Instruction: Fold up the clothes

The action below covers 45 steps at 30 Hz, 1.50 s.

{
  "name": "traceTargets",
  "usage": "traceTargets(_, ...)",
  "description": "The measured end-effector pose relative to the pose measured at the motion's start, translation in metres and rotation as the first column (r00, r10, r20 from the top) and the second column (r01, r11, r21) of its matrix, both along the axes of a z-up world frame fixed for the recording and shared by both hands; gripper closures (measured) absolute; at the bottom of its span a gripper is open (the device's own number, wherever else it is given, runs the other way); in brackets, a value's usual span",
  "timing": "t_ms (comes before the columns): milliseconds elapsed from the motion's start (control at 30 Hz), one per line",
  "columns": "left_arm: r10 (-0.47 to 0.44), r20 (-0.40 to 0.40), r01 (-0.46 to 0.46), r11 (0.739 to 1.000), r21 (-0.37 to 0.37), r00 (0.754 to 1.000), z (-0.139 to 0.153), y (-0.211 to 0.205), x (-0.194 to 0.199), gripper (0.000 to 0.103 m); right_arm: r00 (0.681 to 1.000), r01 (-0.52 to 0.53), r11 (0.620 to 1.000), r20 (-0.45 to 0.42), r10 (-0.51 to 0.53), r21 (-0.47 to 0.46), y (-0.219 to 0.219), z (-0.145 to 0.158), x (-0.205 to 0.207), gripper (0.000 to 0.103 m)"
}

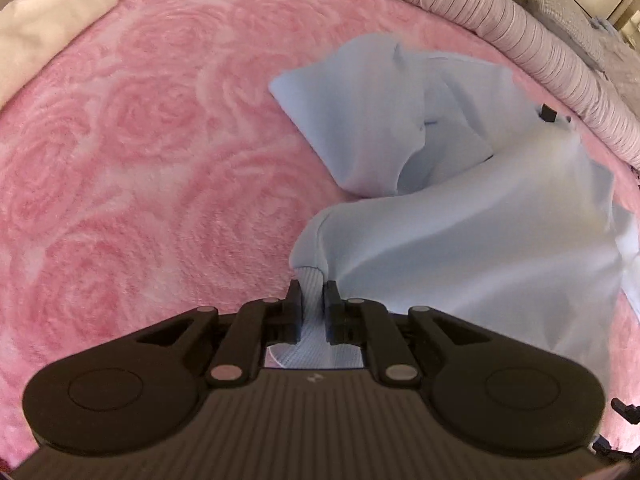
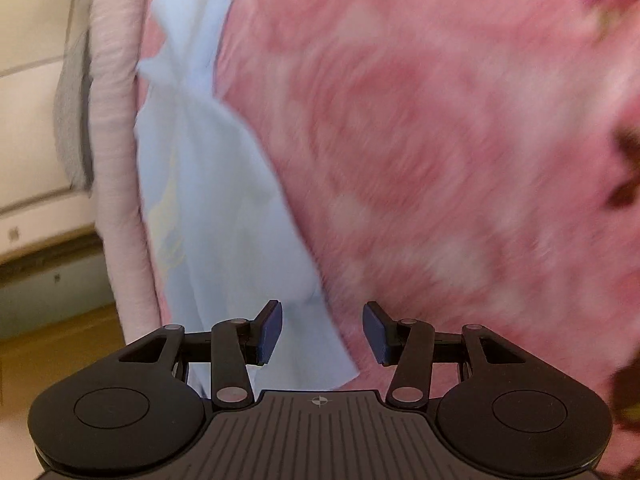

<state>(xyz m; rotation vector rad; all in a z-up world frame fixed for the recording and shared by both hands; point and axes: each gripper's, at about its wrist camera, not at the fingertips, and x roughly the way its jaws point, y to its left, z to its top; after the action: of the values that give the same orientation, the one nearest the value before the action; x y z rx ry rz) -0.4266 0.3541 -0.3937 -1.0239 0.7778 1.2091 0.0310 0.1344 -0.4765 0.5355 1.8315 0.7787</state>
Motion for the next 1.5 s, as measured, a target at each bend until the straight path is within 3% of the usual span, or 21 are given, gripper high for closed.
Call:
traceTargets(67,0.017,0.02,-0.016,1.0,-0.015,1.0,-0.004,-0.004,-0.003,0.095,0.996,-0.072,0.997,0.061,0.071,0.015,0.011,0.003,-0.006,0.058)
traceTargets(100,0.025,0.029,-0.024,0.999,-0.023,0.999,-0.005,-0.005,-0.004,0.095,0.988,-0.118,0.993,0.103,0.116,0.018,0.018,0.005,-0.008,0.072)
traceTargets(133,0.02,0.035,-0.019,0.999,-0.028,0.999,-0.003,-0.008,-0.004,0.096,0.976,-0.164,0.986,0.145,0.16,0.019,0.026,0.008,-0.009,0.098)
traceTargets(233,-0.01,0.087,0.015,0.998,-0.058,0.996,0.014,-0.019,-0.001,0.096,0.921,-0.264,0.964,0.303,0.246,0.022,0.04,0.043,0.008,0.098)
traceTargets(300,-0.025,0.192,0.043,0.995,-0.092,0.981,0.029,-0.028,0.0,0.096,0.875,-0.302,0.953,0.402,0.269,0.021,0.041,0.082,0.03,0.098)
traceTargets(367,-0.022,0.331,0.069,0.989,-0.131,0.943,0.046,-0.06,0.004,0.096,0.765,-0.395,0.918,0.541,0.35,-0.037,0.039,0.133,0.05,0.099)
traceTargets(433,-0.025,0.367,0.086,0.985,-0.151,0.93,0.055,-0.094,0.014,0.096,0.682,-0.487,0.862,0.557,0.475,-0.139,0.027,0.157,0.058,0.098)
traceTargets(500,0.006,0.338,0.07,0.974,-0.214,0.941,0.046,-0.125,0.021,0.095,0.59,-0.566,0.788,0.55,0.592,-0.242,0.015,0.178,0.065,0.098)
traceTargets(533,0.015,0.285,0.06,0.966,-0.253,0.958,0.036,-0.138,0.025,0.094,0.585,-0.598,0.749,0.482,0.652,-0.286,0.009,0.166,0.068,0.098)
traceTargets(600,-0.004,0.132,0.046,0.948,-0.315,0.991,0.015,-0.155,0.033,0.095,0.603,-0.6,0.718,0.389,0.696,-0.354,-0.007,0.137,0.073,0.088)
traceTargets(700,-0.034,0.069,0.053,0.952,-0.303,0.997,0.005,-0.169,0.037,0.091,0.64,-0.56,0.725,0.346,0.686,-0.402,-0.037,0.097,0.084,0.065)
traceTargets(767,-0.005,0.085,0.028,0.962,-0.272,0.996,0.008,-0.173,0.036,0.088,0.716,-0.503,0.788,0.34,0.61,-0.355,-0.056,0.081,0.096,0.054)
traceTargets(867,0.057,0.102,-0.033,0.974,-0.223,0.993,0.01,-0.178,0.033,0.075,0.819,-0.439,0.867,0.291,0.495,-0.238,-0.081,0.067,0.105,0.052)
traceTargets(1033,0.191,0.144,-0.156,0.963,-0.221,0.971,-0.007,-0.179,0.036,0.075,0.875,-0.358,0.922,0.29,0.387,-0.149,-0.081,0.045,0.108,0.052)
traceTargets(1100,0.17,0.117,-0.146,0.971,-0.191,0.978,-0.01,-0.18,0.045,0.079,0.838,-0.393,0.902,0.333,0.432,-0.18,-0.072,0.043,0.099,0.088)
traceTargets(1133,0.142,0.113,-0.121,0.977,-0.177,0.983,-0.009,-0.186,0.051,0.096,0.802,-0.427,0.882,0.366,0.472,-0.202,-0.069,0.046,0.092,0.098)
traceTargets(1267,0.106,0.111,-0.09,0.986,-0.141,0.988,0.004,-0.196,0.052,0.096,0.679,-0.517,0.824,0.476,0.559,-0.231,-0.071,0.071,0.076,0.098)
traceTargets(1333,0.094,0.087,-0.08,0.986,-0.144,0.992,0.003,-0.204,0.053,0.096,0.642,-0.536,0.808,0.505,0.577,-0.243,-0.076,0.075,0.073,0.098)
traceTargets(1400,0.078,0.03,-0.073,0.985,-0.156,0.996,0.0,-0.208,0.059,0.088,0.601,-0.557,0.774,0.497,0.626,-0.301,-0.075,0.068,0.073,0.092)
traceTargets(1467,0.077,0.007,-0.075,0.984,-0.164,0.997,0.002,-0.214,0.059,0.085,0.559,-0.567,0.709,0.437,0.705,-0.419,-0.079,0.057,0.076,0.075)
traceTargets(1500,0.084,0.006,-0.082,0.982,-0.169,0.996,0.005,-0.216,0.058,0.085,0.558,-0.566,0.701,0.424,0.713,-0.434,-0.077,0.058,0.079,0.074)
